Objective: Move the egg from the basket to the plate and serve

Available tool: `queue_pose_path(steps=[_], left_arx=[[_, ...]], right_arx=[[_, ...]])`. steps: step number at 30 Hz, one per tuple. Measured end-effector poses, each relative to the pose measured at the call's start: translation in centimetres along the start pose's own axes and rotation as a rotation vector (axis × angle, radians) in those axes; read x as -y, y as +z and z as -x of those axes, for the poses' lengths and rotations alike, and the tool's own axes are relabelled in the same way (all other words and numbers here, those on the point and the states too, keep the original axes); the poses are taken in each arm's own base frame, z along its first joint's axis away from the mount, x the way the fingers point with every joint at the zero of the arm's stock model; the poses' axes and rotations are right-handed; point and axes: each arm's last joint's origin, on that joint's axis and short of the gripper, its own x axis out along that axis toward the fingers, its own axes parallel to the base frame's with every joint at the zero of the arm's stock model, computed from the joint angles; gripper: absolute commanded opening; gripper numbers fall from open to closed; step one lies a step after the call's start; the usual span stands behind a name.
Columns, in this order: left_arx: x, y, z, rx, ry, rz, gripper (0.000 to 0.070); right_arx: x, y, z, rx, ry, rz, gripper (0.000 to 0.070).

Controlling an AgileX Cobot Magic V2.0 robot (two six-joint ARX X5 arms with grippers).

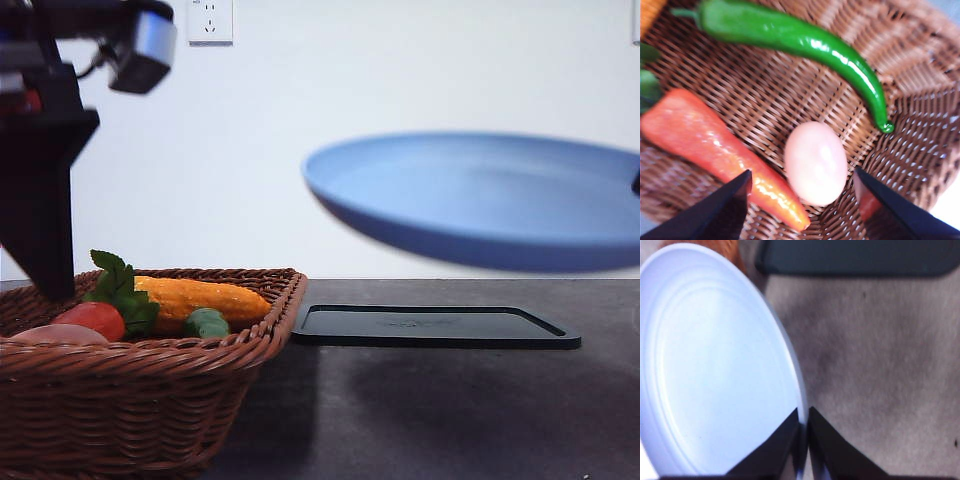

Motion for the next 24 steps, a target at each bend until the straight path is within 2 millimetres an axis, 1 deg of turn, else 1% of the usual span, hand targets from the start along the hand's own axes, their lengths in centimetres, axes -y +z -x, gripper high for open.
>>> queue_pose_path(steps=[8,12,14,18,21,24], left_arx=[[-0.3,0.7,-2.7,-0.080,-0.027,0.031,0.0409],[-0.4,0.9,-3.4,-0.104,-0.035,0.043,0.0404],[-0.4,0.9,-3.5,-0.105,-0.036,0.044,0.0371],[-0.4,1.0,-3.6,-0.103,-0.036,0.046,0.0259],[-0.4,1.0,-3.6,-0.102,-0.036,0.046,0.0232],[-0.4,1.0,-3.6,-0.101,-0.036,0.047,0.0233]], right_arx=[[-1.7,1.7,2.2,0.069,0.017,0.044,0.0000],[-2.4,2.4,3.0,0.099,0.025,0.067,0.0000],[-2.6,2.5,3.2,0.108,0.027,0.072,0.0000],[-2.6,2.5,3.2,0.105,0.025,0.071,0.0000],[-2.6,2.5,3.2,0.105,0.022,0.070,0.0000],[-2.6,2.5,3.2,0.105,0.020,0.070,0.0000]])
